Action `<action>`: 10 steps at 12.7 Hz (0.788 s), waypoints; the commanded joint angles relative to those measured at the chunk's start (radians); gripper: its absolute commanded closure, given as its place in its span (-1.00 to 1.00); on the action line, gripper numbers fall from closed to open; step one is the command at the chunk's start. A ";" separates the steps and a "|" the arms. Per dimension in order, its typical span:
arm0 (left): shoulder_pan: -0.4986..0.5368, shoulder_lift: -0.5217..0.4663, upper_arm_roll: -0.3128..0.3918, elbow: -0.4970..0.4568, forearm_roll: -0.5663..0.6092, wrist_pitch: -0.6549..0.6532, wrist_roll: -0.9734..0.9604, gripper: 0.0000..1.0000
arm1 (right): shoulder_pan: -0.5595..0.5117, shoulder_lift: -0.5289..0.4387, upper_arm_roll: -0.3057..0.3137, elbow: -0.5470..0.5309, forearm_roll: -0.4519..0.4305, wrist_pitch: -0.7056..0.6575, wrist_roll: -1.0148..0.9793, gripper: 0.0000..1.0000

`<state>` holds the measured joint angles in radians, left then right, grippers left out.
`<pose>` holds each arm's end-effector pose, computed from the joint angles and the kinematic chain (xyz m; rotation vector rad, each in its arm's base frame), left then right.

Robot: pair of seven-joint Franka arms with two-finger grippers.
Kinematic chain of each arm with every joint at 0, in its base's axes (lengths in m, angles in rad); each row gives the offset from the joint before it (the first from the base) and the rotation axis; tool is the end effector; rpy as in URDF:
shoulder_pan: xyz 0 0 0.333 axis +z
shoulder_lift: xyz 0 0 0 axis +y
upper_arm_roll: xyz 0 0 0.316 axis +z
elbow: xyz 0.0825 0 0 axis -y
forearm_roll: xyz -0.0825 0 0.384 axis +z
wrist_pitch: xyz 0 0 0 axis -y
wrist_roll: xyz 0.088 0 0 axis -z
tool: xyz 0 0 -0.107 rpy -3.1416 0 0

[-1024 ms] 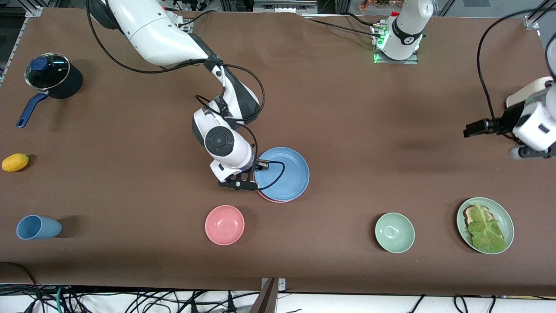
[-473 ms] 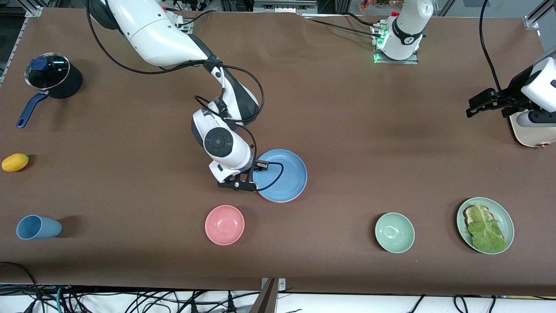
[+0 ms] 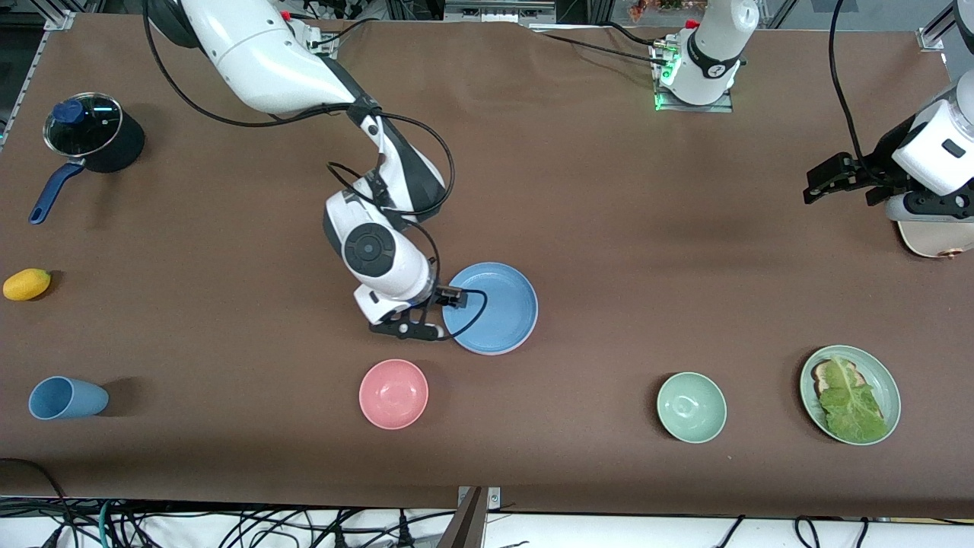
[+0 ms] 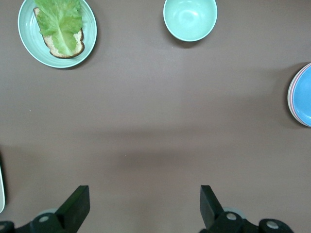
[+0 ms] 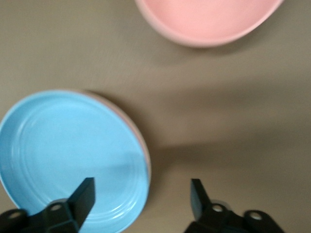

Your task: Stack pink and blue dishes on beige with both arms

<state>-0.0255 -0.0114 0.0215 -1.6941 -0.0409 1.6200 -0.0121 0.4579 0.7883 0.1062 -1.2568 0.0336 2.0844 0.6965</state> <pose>0.5508 -0.0063 0.5768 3.0995 0.0176 -0.0977 0.6469 0.3869 0.2942 -3.0193 0.2741 0.0403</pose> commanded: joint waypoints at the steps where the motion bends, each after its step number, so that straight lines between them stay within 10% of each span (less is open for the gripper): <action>1: 0.006 -0.018 0.003 0.008 0.013 -0.014 0.018 -1.00 | -0.019 -0.136 -0.115 -0.027 -0.001 -0.099 -0.063 -1.00; 10: 0.007 0.042 0.000 0.060 0.030 -0.014 0.018 -1.00 | -0.050 -0.481 -0.335 -0.180 0.014 -0.432 -0.505 -1.00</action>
<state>-0.0221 0.0015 0.0253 -1.6755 -0.0388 1.6193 -0.0121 0.4233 0.4174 -0.2348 -1.3058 0.0372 1.6386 0.2228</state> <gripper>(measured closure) 0.000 0.000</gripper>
